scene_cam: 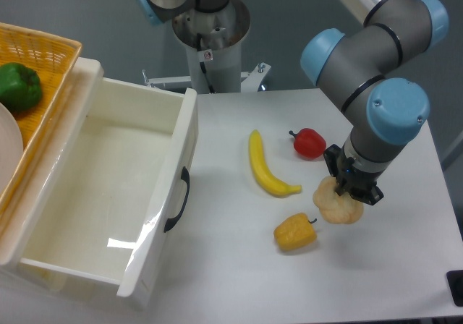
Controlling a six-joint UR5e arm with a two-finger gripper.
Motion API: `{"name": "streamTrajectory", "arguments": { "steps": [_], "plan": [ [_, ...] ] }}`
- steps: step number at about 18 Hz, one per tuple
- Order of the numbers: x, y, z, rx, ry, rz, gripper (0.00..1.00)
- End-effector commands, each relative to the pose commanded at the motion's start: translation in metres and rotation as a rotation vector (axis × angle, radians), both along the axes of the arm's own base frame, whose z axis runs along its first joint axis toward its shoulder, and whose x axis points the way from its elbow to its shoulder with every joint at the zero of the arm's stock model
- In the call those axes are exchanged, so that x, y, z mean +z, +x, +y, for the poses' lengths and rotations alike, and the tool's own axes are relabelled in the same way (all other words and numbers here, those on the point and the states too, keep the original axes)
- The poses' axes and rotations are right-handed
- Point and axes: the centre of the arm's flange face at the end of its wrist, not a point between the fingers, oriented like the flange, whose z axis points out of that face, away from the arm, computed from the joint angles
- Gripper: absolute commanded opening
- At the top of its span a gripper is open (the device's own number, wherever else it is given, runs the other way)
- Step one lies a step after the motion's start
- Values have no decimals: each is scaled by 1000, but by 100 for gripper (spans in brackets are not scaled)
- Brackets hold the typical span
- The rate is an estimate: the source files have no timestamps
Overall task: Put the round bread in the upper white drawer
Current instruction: 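Close the gripper on the round bread roll beside the banana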
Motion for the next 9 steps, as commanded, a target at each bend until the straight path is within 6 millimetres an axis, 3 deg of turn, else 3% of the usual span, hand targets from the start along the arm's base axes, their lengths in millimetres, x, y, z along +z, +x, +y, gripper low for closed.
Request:
{"name": "streamTrajectory", "arguments": {
  "steps": [9],
  "plan": [
    [6,4,4,0,2,-8,0]
  ]
}}
